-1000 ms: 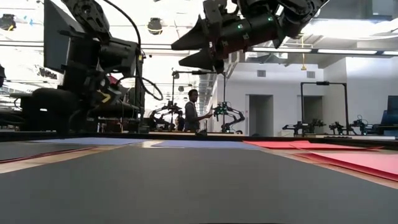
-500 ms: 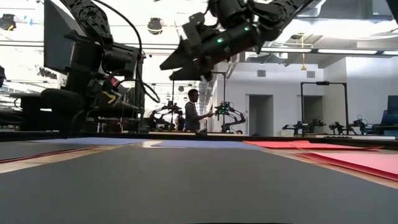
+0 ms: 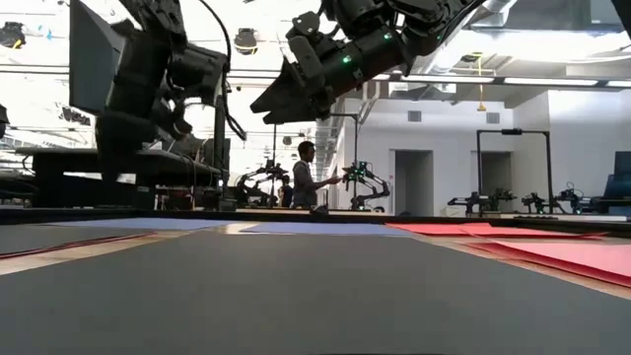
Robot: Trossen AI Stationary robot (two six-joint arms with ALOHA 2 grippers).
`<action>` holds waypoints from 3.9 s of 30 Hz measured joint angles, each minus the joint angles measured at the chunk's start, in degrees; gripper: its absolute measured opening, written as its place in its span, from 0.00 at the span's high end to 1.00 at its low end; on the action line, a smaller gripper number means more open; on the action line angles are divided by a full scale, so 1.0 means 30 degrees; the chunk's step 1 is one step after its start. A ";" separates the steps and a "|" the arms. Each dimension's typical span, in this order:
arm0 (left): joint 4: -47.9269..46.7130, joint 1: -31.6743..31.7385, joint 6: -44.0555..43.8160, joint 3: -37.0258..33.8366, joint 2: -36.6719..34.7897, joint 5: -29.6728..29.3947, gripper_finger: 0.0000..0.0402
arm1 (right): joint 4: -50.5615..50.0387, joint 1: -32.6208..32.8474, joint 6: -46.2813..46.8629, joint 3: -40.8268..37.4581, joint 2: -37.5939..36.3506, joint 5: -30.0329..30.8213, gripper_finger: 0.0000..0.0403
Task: Organize paper
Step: Stack the blue paper on top of the blue paper
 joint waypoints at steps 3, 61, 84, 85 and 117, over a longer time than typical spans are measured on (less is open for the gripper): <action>-0.0868 -0.0327 -0.1819 0.0245 -0.0706 -0.0223 0.36 | -0.0562 -0.0107 -0.0563 -0.0022 -0.0131 0.0027 0.31; 1.2390 -0.0566 -1.0513 -0.8273 -0.3406 -0.1979 0.36 | 0.1163 -0.0458 -0.5881 0.1349 0.2739 0.1058 0.31; 1.2792 -0.0356 -0.9772 -0.8273 -0.3407 -0.1909 0.36 | -0.6732 -0.0204 -1.0982 1.2706 1.1053 0.8684 0.31; 1.2778 -0.0356 -0.9754 -0.8273 -0.3407 -0.1890 0.36 | -0.6738 -0.0171 -1.1123 1.2832 1.1121 0.9090 0.31; 1.2727 -0.0371 -0.9573 -0.8252 -0.3421 -0.1825 0.36 | -0.3976 0.0252 -1.3170 1.2881 1.1067 0.8911 0.31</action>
